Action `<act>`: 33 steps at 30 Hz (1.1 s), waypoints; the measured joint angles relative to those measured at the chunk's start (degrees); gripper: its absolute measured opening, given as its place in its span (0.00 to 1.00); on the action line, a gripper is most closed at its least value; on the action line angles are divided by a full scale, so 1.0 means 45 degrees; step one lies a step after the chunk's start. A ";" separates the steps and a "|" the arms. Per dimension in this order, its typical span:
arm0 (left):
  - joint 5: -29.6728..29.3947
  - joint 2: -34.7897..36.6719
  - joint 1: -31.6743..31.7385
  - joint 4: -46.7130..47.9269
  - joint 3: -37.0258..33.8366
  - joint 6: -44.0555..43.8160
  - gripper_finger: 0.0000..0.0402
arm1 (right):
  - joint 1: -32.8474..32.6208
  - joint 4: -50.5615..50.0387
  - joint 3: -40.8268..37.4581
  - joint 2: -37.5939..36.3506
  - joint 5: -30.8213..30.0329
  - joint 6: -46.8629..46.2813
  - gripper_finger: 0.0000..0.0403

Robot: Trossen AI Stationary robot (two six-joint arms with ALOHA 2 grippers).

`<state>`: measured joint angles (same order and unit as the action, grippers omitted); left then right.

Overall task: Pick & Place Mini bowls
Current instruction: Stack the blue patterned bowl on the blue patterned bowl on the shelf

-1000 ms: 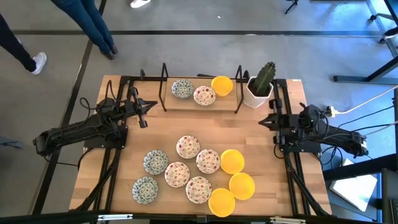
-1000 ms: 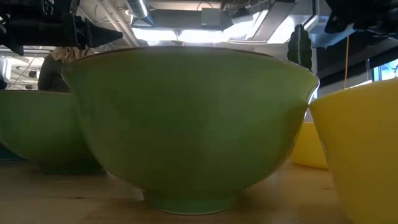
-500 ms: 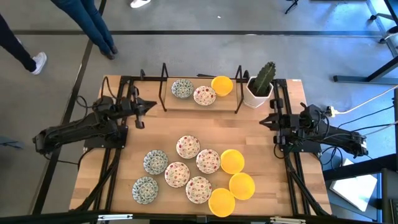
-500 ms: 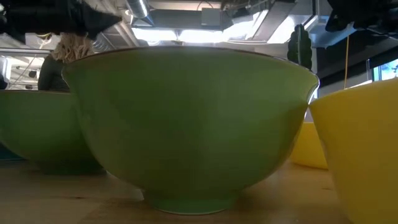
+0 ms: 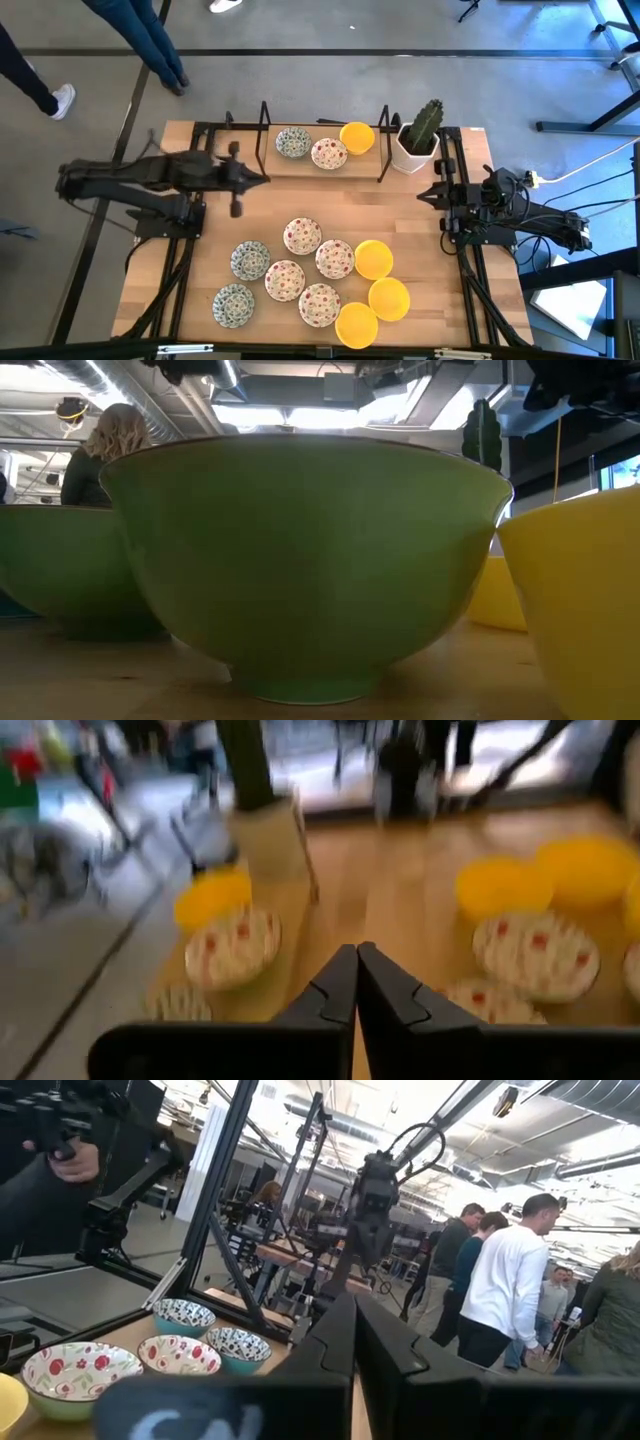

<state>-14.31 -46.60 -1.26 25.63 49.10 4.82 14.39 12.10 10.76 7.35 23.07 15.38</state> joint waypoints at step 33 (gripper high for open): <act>0.1752 -0.6916 -0.3471 0.7843 0.1467 -0.4456 0.59 | 0.0000 -0.0751 0.0010 0.0000 0.0015 -0.0037 0.02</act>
<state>-6.43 -77.72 -16.87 60.93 55.70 -15.23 14.39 8.72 10.81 7.35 23.14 15.21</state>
